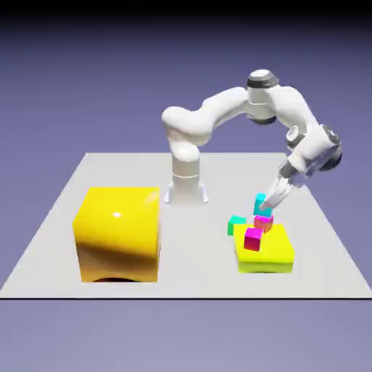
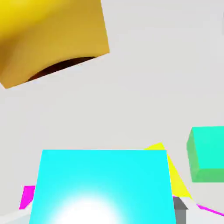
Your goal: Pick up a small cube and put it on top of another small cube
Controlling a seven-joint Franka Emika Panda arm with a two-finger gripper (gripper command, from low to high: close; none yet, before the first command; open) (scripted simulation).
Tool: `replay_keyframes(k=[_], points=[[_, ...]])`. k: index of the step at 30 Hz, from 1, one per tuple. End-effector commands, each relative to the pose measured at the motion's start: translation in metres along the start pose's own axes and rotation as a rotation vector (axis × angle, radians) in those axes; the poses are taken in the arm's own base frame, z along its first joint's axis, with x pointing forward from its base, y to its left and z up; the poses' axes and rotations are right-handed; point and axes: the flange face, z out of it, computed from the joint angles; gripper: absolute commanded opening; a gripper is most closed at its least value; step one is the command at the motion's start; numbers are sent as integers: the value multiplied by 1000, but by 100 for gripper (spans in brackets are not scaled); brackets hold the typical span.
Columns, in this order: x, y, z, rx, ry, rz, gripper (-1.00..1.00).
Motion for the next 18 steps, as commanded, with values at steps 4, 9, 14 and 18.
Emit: replay_keyframes(k=[4, 9, 14, 18], points=[[42, 18, 25, -54, 22, -14, -100], [67, 15, 67, -100, 91, 16, -100], [66, 29, 133, -101, 92, 17, -100], [65, 25, 106, -102, 92, 13, 100]])
